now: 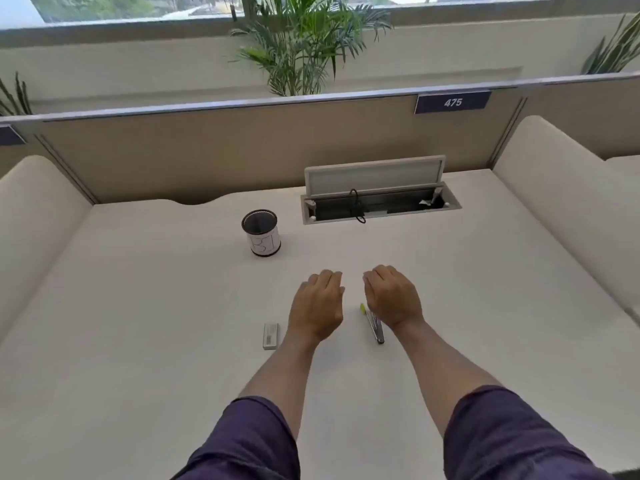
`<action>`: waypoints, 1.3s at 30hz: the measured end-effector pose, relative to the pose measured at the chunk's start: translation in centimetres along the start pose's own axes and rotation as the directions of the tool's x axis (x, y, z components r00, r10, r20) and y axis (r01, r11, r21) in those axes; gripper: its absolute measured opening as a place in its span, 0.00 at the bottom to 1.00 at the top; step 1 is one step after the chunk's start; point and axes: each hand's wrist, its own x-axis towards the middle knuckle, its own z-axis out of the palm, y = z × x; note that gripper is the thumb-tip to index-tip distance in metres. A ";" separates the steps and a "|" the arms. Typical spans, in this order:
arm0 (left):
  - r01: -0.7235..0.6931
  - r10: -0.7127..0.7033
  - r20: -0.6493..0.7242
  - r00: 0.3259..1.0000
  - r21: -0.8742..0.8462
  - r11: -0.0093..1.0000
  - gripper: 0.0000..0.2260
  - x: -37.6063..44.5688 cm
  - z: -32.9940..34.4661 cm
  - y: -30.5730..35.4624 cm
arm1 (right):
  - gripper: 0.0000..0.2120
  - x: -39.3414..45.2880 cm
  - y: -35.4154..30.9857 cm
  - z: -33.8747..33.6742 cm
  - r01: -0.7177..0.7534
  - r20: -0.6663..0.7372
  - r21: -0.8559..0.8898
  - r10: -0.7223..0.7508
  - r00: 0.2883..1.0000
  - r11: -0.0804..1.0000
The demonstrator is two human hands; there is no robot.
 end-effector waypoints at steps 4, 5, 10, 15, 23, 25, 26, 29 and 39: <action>0.115 -0.108 0.117 0.987 -0.062 0.991 0.15 -0.9 2.1 1.9 | 0.16 -1.6 -0.7 0.3 -0.195 0.169 0.018 0.189 0.967 0.981; 0.152 -0.137 0.155 0.978 -0.089 0.984 0.16 -1.1 2.6 2.3 | 0.16 -1.9 -0.7 0.4 -0.217 0.203 0.009 0.210 0.956 0.976; 0.280 -0.247 0.280 0.928 -0.081 0.957 0.13 -1.7 4.3 3.5 | 0.16 -3.1 -0.7 1.4 -0.311 0.242 -0.060 0.316 0.917 0.949; 0.289 -0.233 0.358 0.904 -0.110 0.951 0.10 -2.3 5.6 3.9 | 0.19 -3.4 -0.2 2.4 -0.447 0.287 -0.041 0.439 0.852 0.894; 0.320 -0.250 0.343 0.906 -0.167 0.932 0.09 -1.9 6.1 5.2 | 0.20 -3.4 -0.4 3.0 -0.609 0.382 0.022 0.557 0.738 0.793; 0.328 -0.261 0.335 0.906 -0.162 0.931 0.08 -1.9 6.1 5.6 | 0.19 -3.3 -0.6 3.0 -0.631 0.404 0.027 0.570 0.716 0.775; 0.326 -0.260 0.331 0.907 -0.162 0.931 0.07 -1.9 6.0 5.8 | 0.18 -3.1 -0.7 2.9 -0.641 0.417 0.023 0.575 0.704 0.767; 0.355 -0.284 0.321 0.903 -0.188 0.916 0.07 -2.1 5.9 6.1 | 0.15 -2.8 -0.8 2.8 -0.686 0.446 0.040 0.602 0.663 0.726; 0.568 -0.471 0.343 0.813 -0.287 0.771 0.09 -2.2 6.0 6.6 | 0.12 -2.2 -2.4 2.9 -0.739 0.510 0.140 0.591 0.624 0.659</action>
